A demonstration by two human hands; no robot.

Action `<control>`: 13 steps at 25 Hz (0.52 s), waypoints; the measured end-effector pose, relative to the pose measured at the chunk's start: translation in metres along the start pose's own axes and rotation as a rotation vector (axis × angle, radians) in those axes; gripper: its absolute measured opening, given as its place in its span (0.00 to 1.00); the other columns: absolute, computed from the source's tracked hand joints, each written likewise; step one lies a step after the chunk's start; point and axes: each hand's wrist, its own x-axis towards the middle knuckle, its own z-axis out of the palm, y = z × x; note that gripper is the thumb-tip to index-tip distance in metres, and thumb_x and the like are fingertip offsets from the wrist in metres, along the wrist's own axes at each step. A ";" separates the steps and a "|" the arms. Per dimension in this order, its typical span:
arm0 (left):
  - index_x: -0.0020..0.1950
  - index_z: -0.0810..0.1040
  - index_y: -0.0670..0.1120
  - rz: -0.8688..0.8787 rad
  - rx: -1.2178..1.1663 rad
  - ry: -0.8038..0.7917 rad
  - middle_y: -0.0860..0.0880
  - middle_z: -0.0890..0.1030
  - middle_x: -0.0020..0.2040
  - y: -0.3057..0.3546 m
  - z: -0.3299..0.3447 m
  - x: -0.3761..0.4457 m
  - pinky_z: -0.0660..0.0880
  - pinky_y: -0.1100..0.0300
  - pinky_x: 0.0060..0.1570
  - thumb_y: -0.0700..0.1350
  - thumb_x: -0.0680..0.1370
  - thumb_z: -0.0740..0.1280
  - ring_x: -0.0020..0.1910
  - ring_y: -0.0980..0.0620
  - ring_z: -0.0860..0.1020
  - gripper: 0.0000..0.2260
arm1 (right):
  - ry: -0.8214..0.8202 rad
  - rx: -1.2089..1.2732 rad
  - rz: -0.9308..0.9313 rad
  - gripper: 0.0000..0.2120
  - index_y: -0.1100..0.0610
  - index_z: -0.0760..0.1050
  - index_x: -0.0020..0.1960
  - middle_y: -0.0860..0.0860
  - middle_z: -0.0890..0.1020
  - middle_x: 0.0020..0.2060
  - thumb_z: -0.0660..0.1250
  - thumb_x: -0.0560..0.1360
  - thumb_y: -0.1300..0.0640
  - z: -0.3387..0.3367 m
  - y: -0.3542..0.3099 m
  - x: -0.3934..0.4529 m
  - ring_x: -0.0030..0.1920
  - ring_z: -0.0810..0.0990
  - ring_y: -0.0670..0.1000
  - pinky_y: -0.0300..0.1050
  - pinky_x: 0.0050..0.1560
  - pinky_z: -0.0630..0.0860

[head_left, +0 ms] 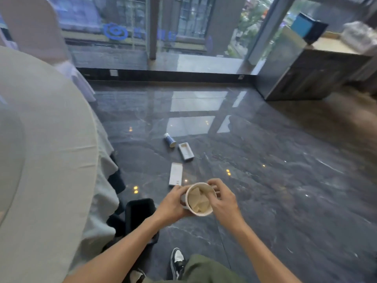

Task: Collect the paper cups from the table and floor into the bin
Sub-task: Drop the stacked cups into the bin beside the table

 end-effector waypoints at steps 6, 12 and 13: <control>0.71 0.74 0.59 -0.064 -0.203 -0.025 0.52 0.76 0.65 -0.042 0.046 -0.011 0.80 0.65 0.57 0.44 0.66 0.84 0.63 0.56 0.80 0.36 | -0.104 -0.102 0.119 0.08 0.49 0.77 0.44 0.45 0.83 0.37 0.71 0.75 0.62 0.004 0.045 -0.002 0.38 0.81 0.43 0.45 0.40 0.79; 0.70 0.69 0.53 -0.314 -0.519 0.337 0.53 0.79 0.64 -0.149 0.057 0.001 0.78 0.63 0.60 0.45 0.64 0.82 0.62 0.58 0.81 0.37 | -0.329 -0.156 0.009 0.12 0.48 0.76 0.45 0.47 0.83 0.39 0.70 0.73 0.66 0.124 0.105 0.107 0.40 0.81 0.43 0.44 0.41 0.79; 0.68 0.70 0.52 -0.368 -0.573 0.431 0.52 0.79 0.64 -0.175 0.060 0.004 0.79 0.61 0.60 0.49 0.63 0.83 0.62 0.59 0.81 0.37 | -0.373 -0.152 -0.004 0.12 0.49 0.76 0.45 0.48 0.83 0.39 0.69 0.73 0.66 0.152 0.122 0.123 0.39 0.80 0.43 0.44 0.40 0.80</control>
